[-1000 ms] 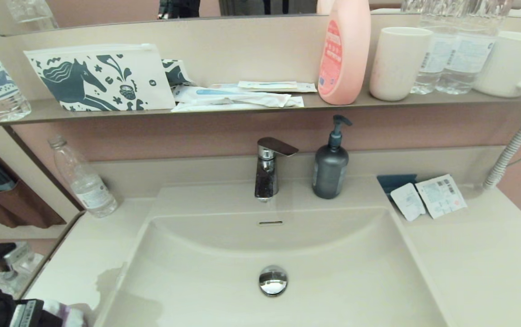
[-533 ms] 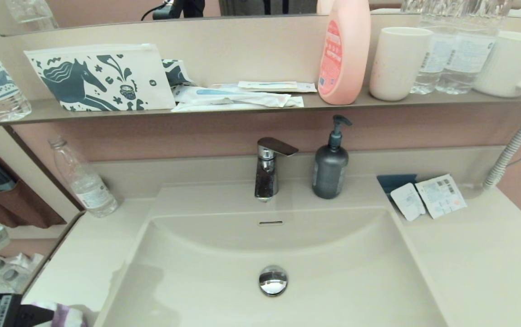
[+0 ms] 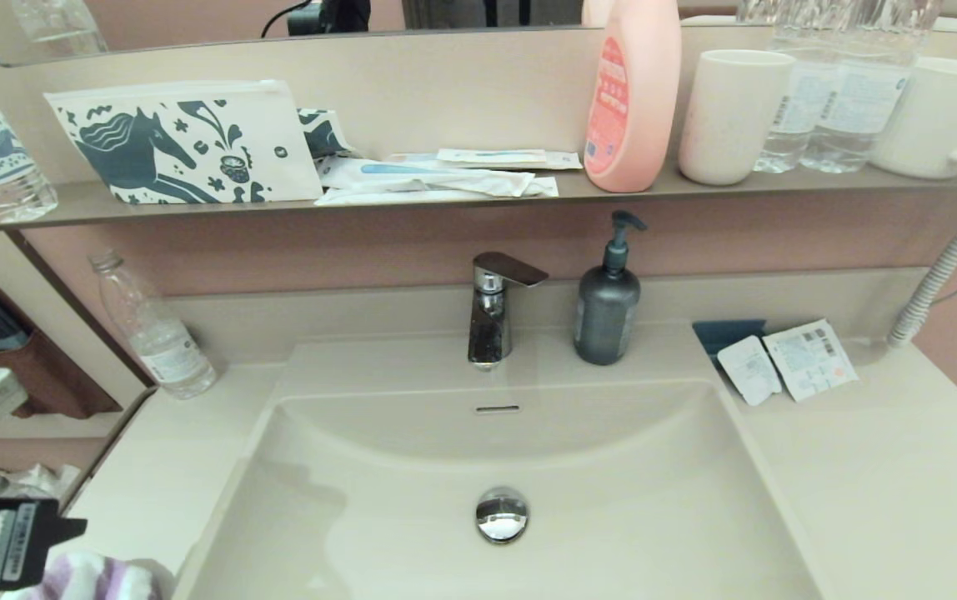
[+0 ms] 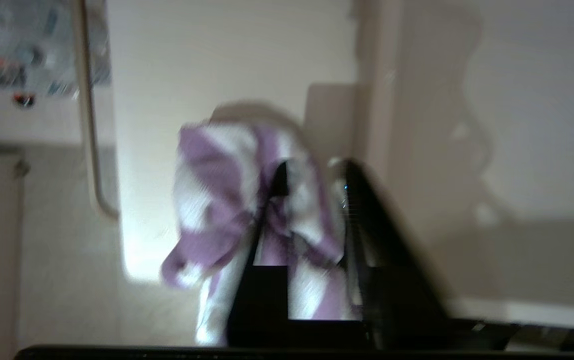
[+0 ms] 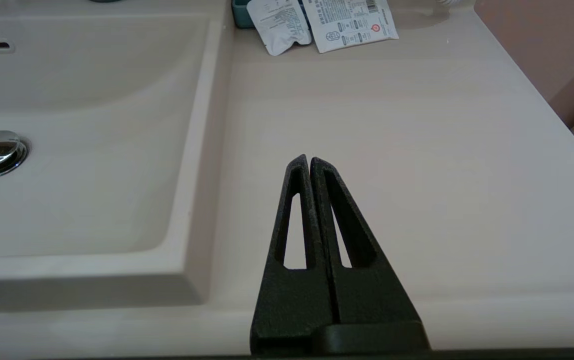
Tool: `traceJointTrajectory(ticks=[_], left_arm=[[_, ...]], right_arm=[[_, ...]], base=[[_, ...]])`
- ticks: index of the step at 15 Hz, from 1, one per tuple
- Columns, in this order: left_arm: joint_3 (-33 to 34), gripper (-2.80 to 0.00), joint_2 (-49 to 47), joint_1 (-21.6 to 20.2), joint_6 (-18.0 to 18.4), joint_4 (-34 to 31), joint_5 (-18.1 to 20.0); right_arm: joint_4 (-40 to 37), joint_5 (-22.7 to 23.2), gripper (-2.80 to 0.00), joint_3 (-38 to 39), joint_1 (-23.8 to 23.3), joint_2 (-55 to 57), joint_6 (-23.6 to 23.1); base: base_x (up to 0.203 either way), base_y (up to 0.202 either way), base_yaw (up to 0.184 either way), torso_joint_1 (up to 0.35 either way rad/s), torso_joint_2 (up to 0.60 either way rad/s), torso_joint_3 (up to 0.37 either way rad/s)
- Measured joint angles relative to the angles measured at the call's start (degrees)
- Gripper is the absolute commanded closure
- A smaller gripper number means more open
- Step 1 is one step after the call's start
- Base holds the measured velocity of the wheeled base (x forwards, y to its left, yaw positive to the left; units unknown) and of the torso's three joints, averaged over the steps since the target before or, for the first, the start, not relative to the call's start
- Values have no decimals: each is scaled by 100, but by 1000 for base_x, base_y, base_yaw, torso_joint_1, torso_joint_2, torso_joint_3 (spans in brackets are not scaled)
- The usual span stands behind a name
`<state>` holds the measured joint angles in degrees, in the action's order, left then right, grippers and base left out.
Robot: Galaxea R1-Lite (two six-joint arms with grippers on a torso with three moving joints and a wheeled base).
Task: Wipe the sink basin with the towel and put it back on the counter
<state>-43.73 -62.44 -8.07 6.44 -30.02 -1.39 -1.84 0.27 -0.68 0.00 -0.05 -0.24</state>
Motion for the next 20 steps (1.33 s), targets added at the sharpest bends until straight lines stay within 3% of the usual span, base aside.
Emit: traceJointTrajectory(ticks=[2, 3, 5, 9, 12, 15, 20], left_arm=[[134, 0, 230, 675, -625, 607, 13], [203, 0, 440, 978, -928, 766, -150], [282, 0, 930, 1206, -1205, 866, -568], [286, 0, 2274, 1292, -1252, 565, -829], [376, 0, 3128, 1308, -1262, 308, -414], [694, 0, 3779, 1283, -1274, 294, -312], [1874, 0, 4847, 911, -1341, 1019, -316]], right_arm=[[0, 0, 0, -2, 0, 0, 0], [0, 3, 0, -2, 0, 0, 2], [2, 2, 0, 0, 0, 0, 0], [0, 2, 0, -1, 0, 0, 0], [0, 2, 0, 0, 0, 0, 2], [0, 0, 0, -2, 0, 0, 0], [0, 2, 0, -2, 0, 0, 0]], base=[[0, 0, 0, 0, 0, 0], [0, 0, 0, 0, 0, 0], [0, 0, 0, 0, 0, 0], [0, 0, 0, 0, 0, 0], [0, 0, 0, 0, 0, 0], [0, 0, 0, 0, 0, 0], [0, 0, 0, 0, 0, 0]])
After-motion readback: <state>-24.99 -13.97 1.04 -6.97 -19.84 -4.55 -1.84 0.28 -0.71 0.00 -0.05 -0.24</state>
